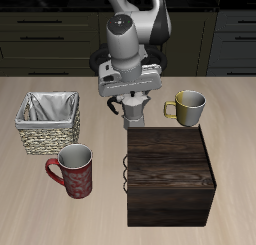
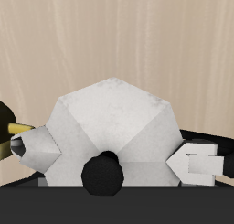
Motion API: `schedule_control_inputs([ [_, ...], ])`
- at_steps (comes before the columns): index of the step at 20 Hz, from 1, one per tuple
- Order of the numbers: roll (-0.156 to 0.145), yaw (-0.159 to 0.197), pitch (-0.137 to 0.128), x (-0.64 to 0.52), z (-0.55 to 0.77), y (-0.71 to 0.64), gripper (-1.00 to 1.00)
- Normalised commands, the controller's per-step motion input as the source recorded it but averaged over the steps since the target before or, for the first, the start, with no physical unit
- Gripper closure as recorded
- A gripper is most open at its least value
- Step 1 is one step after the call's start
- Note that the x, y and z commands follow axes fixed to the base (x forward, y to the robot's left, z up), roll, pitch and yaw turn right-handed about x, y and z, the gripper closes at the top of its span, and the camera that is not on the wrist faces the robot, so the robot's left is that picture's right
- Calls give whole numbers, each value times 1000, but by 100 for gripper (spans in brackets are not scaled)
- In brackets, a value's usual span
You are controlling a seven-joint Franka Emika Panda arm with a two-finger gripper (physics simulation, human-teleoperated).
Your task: Place the moka pot in the basket
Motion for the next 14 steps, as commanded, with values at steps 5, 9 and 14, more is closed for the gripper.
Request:
schedule_control_inputs([
  [5,-8,-1,-15,-1,80,-82,100],
  [9,14,22,-21,4,141,-7,100],
  [14,2,4,-76,-50,435,-58,100],
])
